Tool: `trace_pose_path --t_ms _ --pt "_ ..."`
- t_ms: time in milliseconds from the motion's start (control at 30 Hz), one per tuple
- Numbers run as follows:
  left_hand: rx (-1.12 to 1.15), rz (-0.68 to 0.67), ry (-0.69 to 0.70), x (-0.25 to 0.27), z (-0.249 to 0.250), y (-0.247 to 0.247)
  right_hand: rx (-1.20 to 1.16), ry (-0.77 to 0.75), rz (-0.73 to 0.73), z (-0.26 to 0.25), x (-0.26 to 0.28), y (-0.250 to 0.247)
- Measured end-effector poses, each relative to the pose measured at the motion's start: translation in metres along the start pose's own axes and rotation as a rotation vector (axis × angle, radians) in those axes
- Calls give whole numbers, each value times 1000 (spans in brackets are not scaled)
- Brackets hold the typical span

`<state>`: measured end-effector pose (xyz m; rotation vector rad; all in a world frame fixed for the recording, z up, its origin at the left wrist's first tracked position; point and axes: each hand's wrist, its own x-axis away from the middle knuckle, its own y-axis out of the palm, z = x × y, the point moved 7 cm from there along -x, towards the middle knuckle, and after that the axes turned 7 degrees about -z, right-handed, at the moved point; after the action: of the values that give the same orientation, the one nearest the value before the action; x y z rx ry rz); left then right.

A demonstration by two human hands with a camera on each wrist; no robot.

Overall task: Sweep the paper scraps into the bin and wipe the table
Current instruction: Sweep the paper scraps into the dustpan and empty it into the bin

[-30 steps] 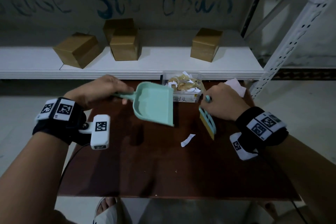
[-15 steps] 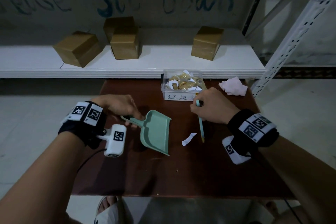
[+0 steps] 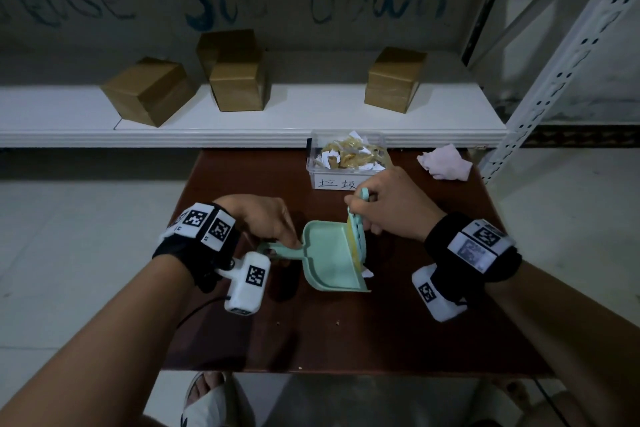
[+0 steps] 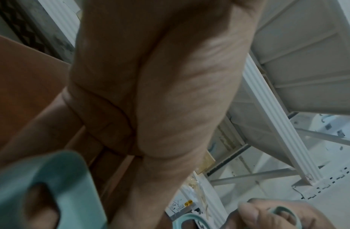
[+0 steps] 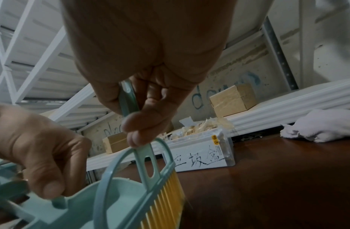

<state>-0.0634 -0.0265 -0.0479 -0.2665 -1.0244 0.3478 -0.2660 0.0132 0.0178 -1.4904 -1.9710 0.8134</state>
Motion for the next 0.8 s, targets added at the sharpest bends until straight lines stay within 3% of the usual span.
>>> trace_pose_path --t_ms 533,667,800 --pt "36 -4 -14 6 -9 -10 20 -23 113 6 7 -28" --pt "45 40 2 9 -11 -15 22 -22 397 16 6 -52" --pt "207 95 101 17 -4 -24 -120 -4 677 21 15 -82"
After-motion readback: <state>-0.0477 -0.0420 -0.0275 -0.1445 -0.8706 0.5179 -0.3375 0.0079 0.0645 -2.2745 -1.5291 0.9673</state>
